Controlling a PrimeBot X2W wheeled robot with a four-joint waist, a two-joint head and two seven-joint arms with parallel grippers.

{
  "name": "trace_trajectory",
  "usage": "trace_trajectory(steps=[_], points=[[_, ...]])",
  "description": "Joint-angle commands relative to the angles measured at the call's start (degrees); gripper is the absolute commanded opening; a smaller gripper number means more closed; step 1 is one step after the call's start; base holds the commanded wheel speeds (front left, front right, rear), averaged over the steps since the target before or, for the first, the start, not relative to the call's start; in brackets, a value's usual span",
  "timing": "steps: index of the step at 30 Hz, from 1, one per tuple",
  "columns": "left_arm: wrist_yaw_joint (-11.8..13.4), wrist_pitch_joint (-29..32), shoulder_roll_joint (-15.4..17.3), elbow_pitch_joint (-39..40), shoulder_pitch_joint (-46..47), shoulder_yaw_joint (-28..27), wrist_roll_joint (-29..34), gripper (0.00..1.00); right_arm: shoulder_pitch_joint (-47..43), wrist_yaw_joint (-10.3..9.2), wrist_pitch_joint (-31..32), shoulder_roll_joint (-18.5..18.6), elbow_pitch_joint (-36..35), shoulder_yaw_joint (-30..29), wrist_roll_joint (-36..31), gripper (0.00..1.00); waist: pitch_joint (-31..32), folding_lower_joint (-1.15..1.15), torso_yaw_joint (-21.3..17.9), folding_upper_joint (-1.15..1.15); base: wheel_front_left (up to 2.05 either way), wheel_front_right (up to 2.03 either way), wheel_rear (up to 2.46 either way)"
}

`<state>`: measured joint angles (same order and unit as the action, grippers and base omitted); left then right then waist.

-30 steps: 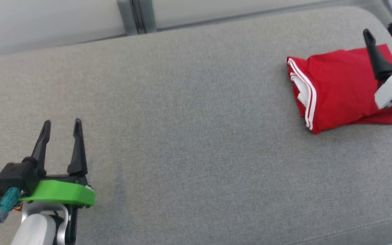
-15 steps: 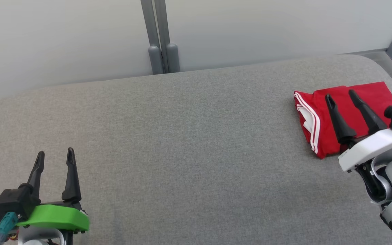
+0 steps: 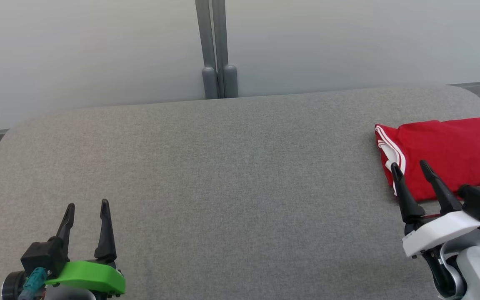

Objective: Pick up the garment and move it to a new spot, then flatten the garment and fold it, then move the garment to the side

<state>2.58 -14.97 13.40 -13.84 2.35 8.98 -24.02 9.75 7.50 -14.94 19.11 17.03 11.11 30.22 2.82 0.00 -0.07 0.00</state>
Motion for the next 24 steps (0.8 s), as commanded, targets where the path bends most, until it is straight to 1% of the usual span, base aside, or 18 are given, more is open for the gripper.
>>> trace_trajectory(steps=[1, 5, 8, 18, 24], points=[[-0.3, -0.2, -0.7, 0.3, 0.0, -0.6, 1.3, 1.00, -1.2, -0.02, -0.2, -0.7, -0.8, -1.1, -1.2, 1.00, 0.0, 0.00, 0.1, 0.00, 0.00, 0.00, 0.00], [-1.7, -0.2, -1.9, 0.9, -1.2, -1.9, 3.3, 1.00, -2.2, -0.02, -0.3, -2.7, -1.8, -2.7, -3.1, 1.00, -0.2, 0.00, -0.2, 0.00, 0.00, 0.00, 0.00], [-2.7, -0.2, -2.6, 0.7, -1.6, -2.7, 4.6, 1.00, -2.7, -0.02, -0.3, -3.8, -2.0, -2.6, -4.0, 1.00, -0.2, 0.00, -0.4, 0.00, 0.00, 0.00, 0.00], [-5.0, -0.3, -5.0, -0.2, -1.7, -5.1, 7.2, 1.00, -2.3, -0.02, -0.3, -4.8, -1.4, -2.6, -5.2, 1.00, -0.4, 0.00, -0.3, 0.00, 0.00, 0.00, 0.00], [-6.0, -0.3, -6.1, -0.7, -1.6, -6.3, 8.6, 1.00, -1.9, -0.02, -0.3, -4.4, -0.9, -2.4, -5.3, 1.00, -0.5, 0.00, -0.3, 0.00, 0.00, 0.00, 0.00]])
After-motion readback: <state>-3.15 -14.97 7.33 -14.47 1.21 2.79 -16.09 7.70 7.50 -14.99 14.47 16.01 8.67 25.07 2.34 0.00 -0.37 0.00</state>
